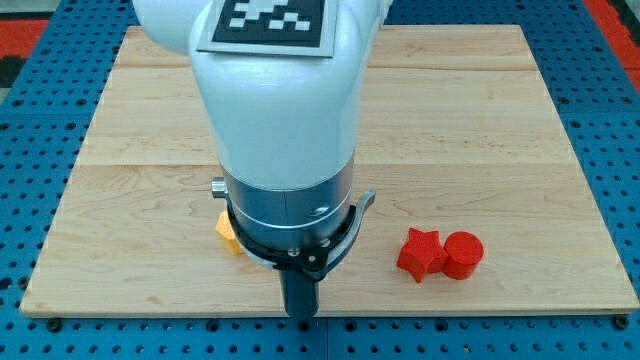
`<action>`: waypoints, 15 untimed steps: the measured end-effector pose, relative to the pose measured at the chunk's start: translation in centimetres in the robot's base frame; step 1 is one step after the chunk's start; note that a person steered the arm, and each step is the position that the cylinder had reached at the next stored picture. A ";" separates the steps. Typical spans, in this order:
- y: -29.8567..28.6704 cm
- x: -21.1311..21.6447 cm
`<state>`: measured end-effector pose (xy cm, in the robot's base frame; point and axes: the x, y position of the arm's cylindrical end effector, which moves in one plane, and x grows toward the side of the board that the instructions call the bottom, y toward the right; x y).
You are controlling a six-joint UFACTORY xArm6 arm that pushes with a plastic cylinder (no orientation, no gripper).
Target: Point at the red circle
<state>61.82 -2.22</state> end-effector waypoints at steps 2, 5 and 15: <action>0.0 -0.9; 1.1 -2.7; 1.4 -12.9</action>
<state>48.95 -0.78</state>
